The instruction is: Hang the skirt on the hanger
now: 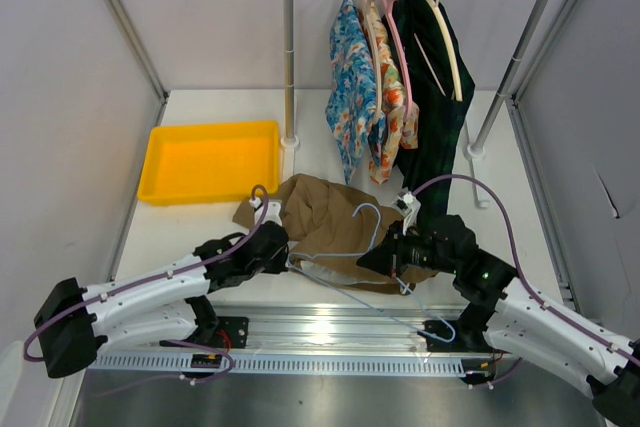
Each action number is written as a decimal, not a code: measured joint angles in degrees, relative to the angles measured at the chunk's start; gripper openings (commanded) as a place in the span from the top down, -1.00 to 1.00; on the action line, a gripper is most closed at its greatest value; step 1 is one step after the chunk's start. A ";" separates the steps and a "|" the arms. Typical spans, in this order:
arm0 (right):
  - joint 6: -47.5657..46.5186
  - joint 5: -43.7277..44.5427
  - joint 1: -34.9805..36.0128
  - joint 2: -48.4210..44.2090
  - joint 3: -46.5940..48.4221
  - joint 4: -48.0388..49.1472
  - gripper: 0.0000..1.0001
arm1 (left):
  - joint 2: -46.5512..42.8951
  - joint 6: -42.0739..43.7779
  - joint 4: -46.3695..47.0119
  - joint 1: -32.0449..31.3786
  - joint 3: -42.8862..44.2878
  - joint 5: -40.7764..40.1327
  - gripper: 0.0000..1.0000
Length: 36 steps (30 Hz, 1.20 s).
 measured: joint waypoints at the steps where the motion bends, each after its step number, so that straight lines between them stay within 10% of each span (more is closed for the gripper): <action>1: 0.00 0.07 0.00 0.13 0.00 0.35 1.00 | -0.09 0.13 -0.07 0.02 0.09 -0.09 1.00; 22: 1.49 0.66 -0.13 -0.61 -2.51 4.13 1.00 | -0.31 1.55 -0.98 0.26 2.08 -0.35 1.00; 36: 1.51 0.85 -0.13 -0.09 -2.51 4.33 1.00 | -2.82 1.60 -2.32 0.26 2.14 -0.31 0.61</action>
